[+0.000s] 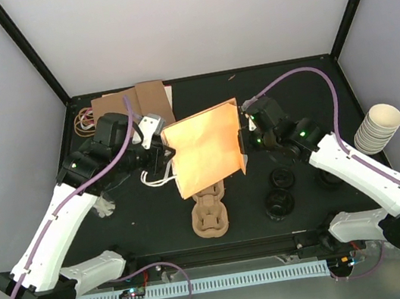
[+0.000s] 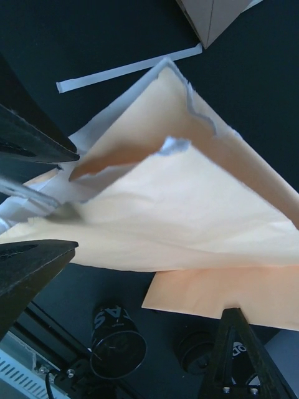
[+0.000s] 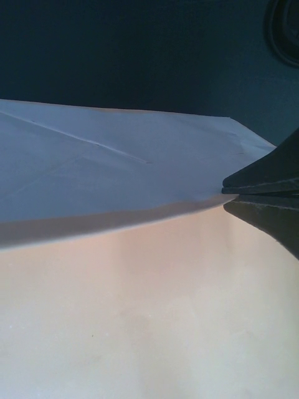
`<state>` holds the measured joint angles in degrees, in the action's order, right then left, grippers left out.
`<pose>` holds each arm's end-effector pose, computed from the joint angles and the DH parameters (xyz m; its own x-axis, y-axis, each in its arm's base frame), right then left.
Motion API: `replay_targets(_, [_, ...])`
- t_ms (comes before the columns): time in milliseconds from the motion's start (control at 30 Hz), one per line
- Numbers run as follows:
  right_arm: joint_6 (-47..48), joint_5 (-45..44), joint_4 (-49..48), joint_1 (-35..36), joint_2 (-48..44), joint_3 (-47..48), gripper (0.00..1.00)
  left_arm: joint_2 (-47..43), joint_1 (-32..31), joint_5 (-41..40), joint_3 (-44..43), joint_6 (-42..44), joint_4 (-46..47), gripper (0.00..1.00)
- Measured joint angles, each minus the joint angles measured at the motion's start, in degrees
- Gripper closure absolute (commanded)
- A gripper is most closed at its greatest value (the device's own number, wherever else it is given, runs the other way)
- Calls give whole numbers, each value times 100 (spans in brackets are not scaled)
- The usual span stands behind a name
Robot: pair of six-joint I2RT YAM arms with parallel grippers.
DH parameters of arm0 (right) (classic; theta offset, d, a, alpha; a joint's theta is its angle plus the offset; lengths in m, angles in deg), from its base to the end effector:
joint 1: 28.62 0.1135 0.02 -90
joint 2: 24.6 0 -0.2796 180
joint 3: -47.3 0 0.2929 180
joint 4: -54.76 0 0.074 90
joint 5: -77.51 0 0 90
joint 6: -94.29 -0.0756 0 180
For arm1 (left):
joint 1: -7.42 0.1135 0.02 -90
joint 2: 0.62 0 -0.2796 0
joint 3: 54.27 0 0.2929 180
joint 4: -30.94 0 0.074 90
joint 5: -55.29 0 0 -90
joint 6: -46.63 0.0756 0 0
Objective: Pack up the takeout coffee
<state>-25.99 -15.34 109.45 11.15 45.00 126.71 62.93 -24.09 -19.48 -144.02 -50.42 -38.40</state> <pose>0.2461 0.2000 0.3200 -0.7769 0.0086 -0.6296 -0.2549 0.9100 0.3270 0.2160 -0.1557 0.3927 -0.6605 0.2660 -0.7021 0.5911 0.7608 -0.2678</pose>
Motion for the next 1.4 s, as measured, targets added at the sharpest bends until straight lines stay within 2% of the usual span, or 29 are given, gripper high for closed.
replay_targets(100, [0, 24, -2, 0, 9, 0, 99, 0, 0, -42, 0, 2, -2, 64])
replay_targets(233, [2, 37, 0, 0, 13, 0, 99, 0, 0, -59, 0, 17, -31, 81])
replay_targets(333, [2, 35, 0, 0, 20, 0, 99, 20, 0, 7, -2, 83, -98, 83])
replay_targets(533, [2, 33, 0, 0, 28, 0, 99, 33, 0, 192, -2, 131, -264, 82])
replay_targets(733, [24, 31, 2, 0, 55, 22, 99, 33, 0, 238, -2, 149, -396, 68])
replay_targets(1000, [39, 0, 4, 0, 55, 44, 99, 33, 0, 234, -2, 151, -629, 74])
replay_targets(1200, [42, -31, 9, 0, 55, 44, 99, 17, 0, 229, 37, 96, -852, 67])
replay_targets(1400, [39, -63, 13, 0, 55, 61, 99, -387, 0, 205, 549, -170, -846, 64])
